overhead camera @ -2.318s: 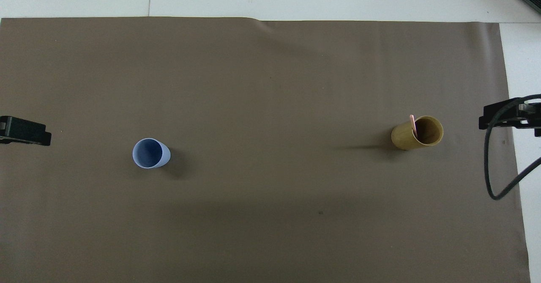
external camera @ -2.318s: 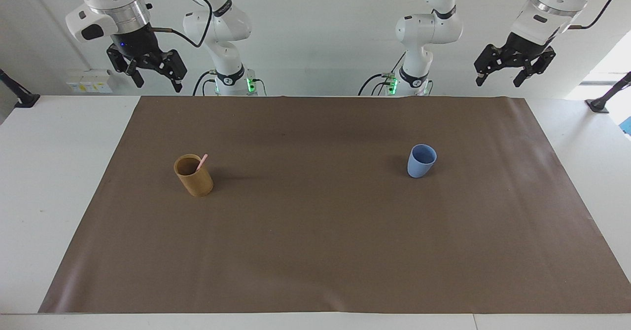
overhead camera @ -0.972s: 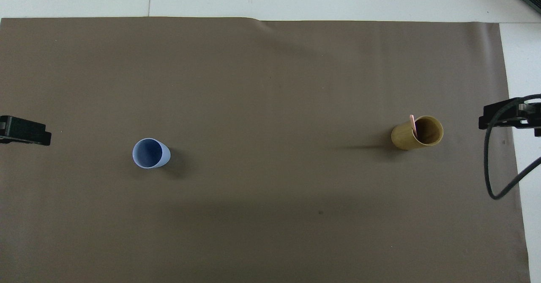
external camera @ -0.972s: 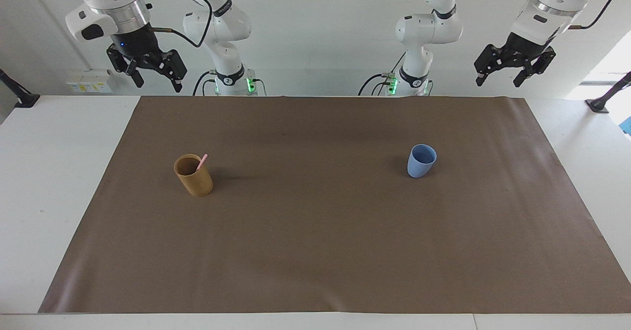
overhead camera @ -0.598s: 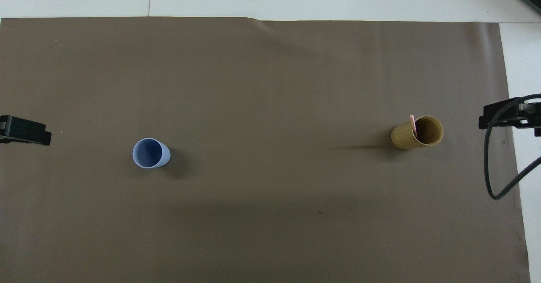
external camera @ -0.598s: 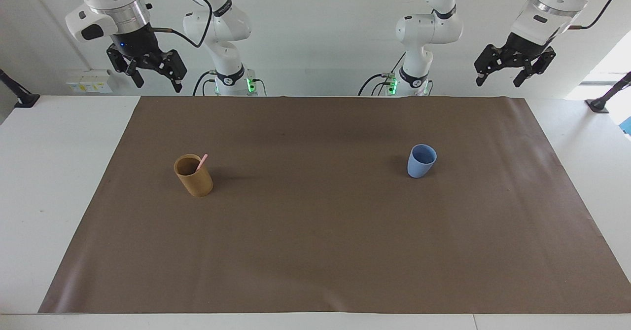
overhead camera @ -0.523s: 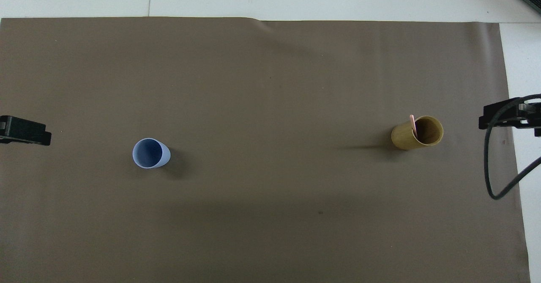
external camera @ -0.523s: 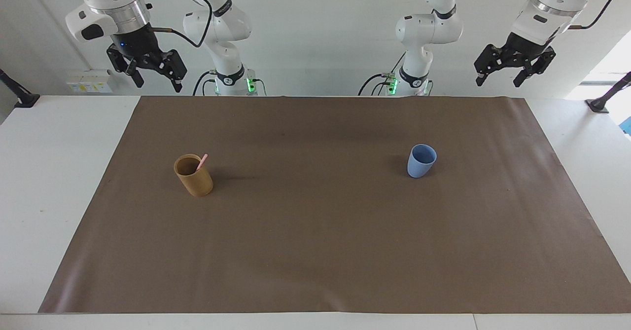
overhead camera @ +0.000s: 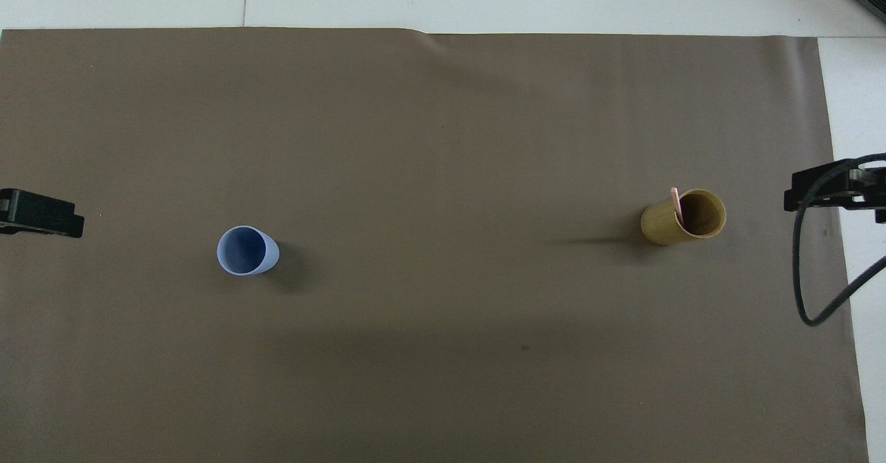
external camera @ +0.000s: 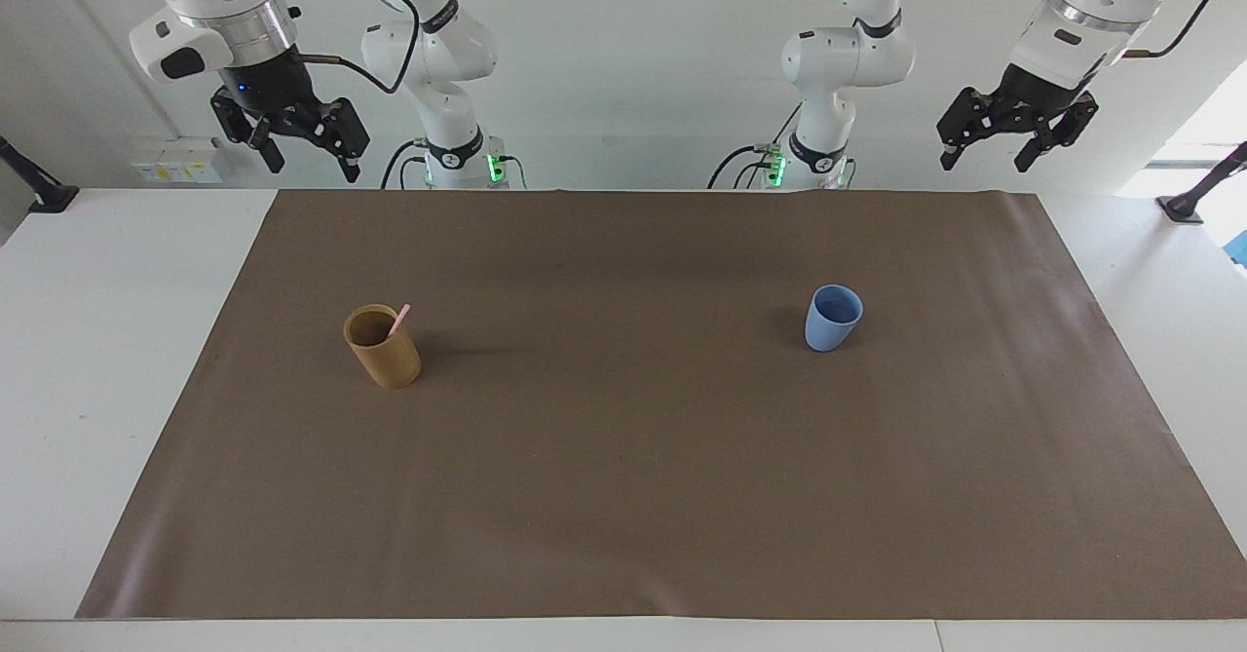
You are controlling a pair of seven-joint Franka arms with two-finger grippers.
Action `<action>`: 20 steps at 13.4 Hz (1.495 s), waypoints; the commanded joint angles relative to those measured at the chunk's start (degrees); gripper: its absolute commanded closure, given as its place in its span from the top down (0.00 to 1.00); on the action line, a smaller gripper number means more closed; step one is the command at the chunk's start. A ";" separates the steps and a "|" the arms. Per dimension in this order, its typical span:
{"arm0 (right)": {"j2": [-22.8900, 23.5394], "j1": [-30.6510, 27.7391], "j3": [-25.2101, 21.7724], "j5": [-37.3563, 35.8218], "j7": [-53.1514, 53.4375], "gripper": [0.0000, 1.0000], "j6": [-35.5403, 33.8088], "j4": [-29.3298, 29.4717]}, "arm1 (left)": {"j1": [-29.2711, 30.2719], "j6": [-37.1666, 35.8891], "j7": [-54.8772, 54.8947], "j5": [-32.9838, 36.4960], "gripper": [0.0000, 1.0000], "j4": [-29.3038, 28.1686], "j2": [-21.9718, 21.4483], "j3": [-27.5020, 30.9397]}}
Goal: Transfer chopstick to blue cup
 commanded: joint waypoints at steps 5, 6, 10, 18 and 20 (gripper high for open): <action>-1.02 -0.80 0.38 0.26 -1.24 1.00 0.07 -1.09 | 0.56 -0.05 0.38 -0.62 1.00 -0.83 -1.06 -0.05; -1.02 -0.80 0.38 0.26 -1.24 1.00 -0.01 -1.09 | 0.56 -0.05 0.38 -0.62 1.00 -0.92 -1.06 -0.05; -1.02 -0.80 0.38 0.26 -1.24 1.00 -0.01 -1.09 | 0.30 0.29 -0.05 -0.62 1.00 -1.18 -1.15 -0.14; -1.02 -0.80 0.38 0.26 -1.24 1.00 -0.01 -1.09 | -0.58 20.22 0.03 -0.97 1.00 -26.55 -4.75 -0.23; -1.02 -0.80 0.38 0.26 -1.24 1.00 0.07 -1.09 | -1.28 26.37 -0.14 -1.06 1.00 -33.23 -5.81 -0.66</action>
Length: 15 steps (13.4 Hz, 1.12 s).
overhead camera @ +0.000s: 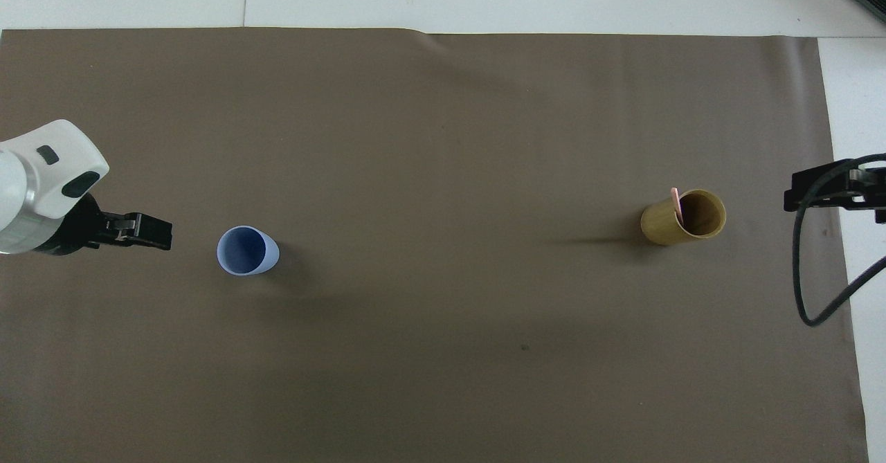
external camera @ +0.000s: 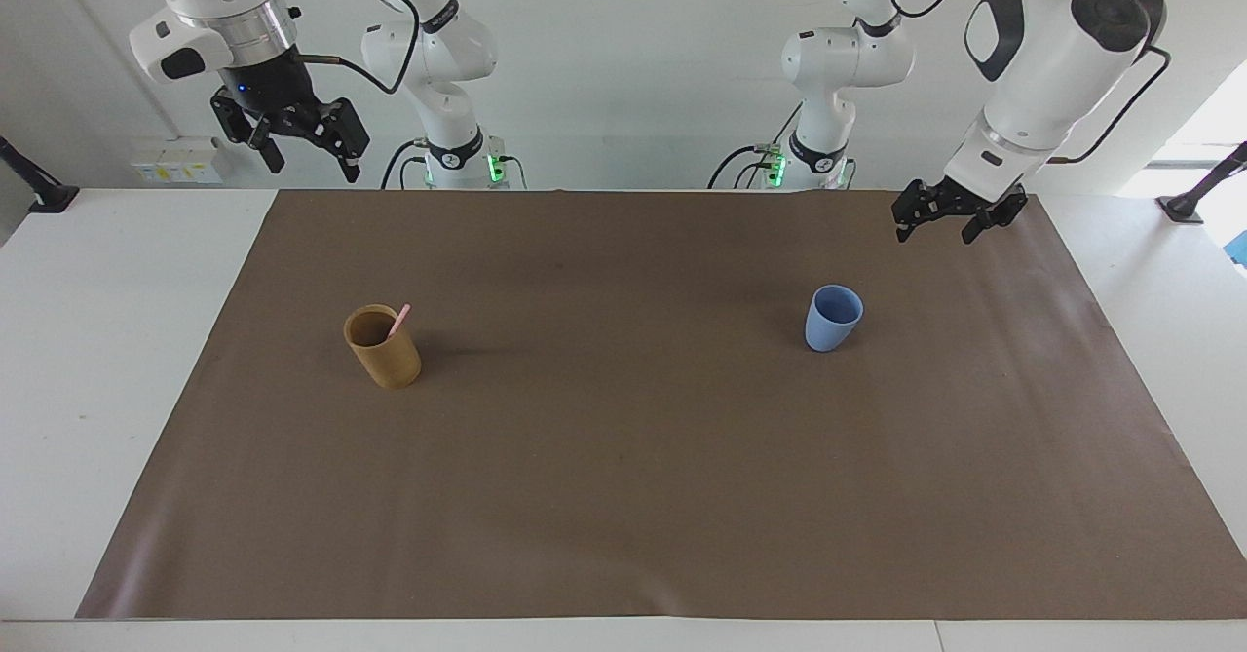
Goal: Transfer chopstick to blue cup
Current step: 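Reach the left gripper to the blue cup and grasp its rim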
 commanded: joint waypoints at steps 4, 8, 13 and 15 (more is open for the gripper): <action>-1.02 -0.80 0.38 0.26 -1.33 1.00 -0.36 -1.26 | -3.96 16.33 -4.25 -0.74 1.00 -14.80 -1.71 0.01; -1.11 -0.80 0.38 0.26 -1.15 1.00 -0.28 -1.35 | -4.85 25.02 -4.97 -0.74 1.00 -22.18 -0.39 0.01; -1.11 -0.71 0.38 0.26 -1.07 1.00 -0.19 -1.35 | -4.85 31.46 -5.32 -0.74 1.00 -22.72 3.48 0.01; -1.11 -0.80 0.38 0.26 -1.24 1.00 -0.19 -1.35 | -4.94 31.46 -5.76 -0.74 0.79 -22.72 3.48 0.01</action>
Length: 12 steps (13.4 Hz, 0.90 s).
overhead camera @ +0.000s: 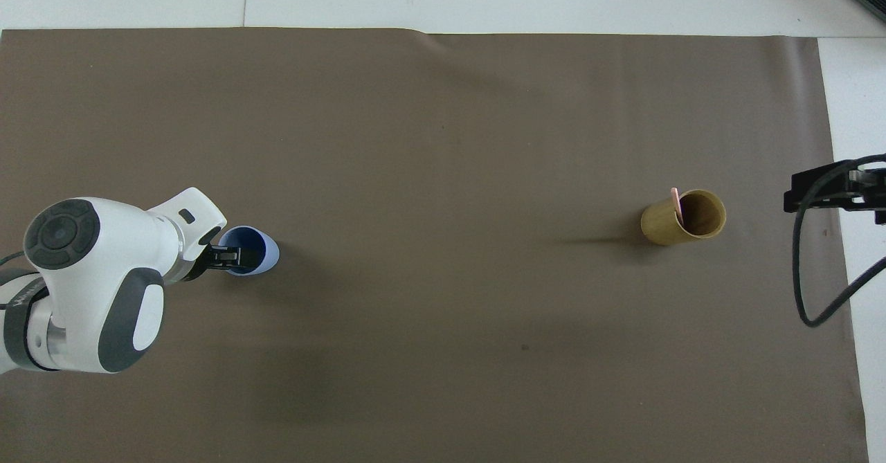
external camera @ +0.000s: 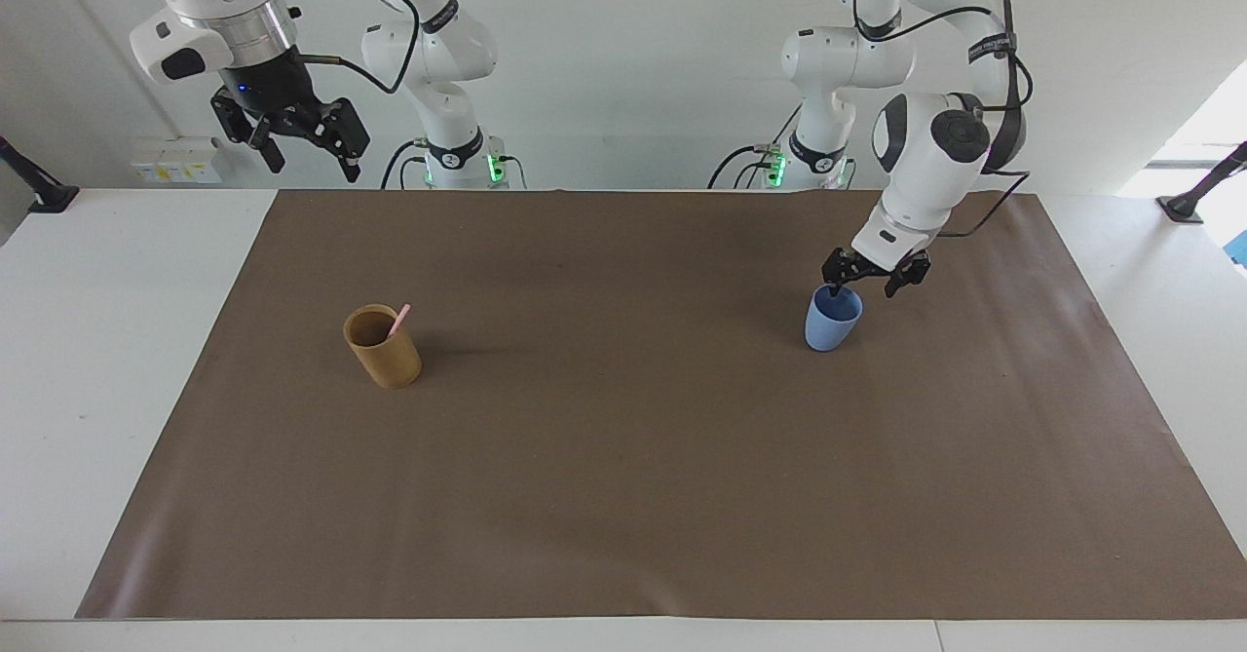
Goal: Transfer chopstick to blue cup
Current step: 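Reach the left gripper to the blue cup and grasp its rim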
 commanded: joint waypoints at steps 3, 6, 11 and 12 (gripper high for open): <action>-1.11 -0.80 0.38 0.26 -1.07 1.00 0.35 -1.33 | -1.98 0.50 -1.67 -0.61 0.00 0.51 0.06 0.63; -1.20 -0.80 0.38 0.26 -1.50 1.00 0.17 -1.42 | -2.34 -2.39 -1.32 -0.61 0.00 5.15 -0.03 0.81; -1.37 -0.80 0.38 0.26 -1.42 1.00 0.43 -1.59 | -2.34 -18.80 -3.33 -0.52 0.00 22.63 0.14 0.90; -1.37 -0.80 0.38 0.26 -1.42 1.00 0.52 -1.59 | -2.60 -21.63 -7.17 -0.52 0.00 26.50 0.58 0.46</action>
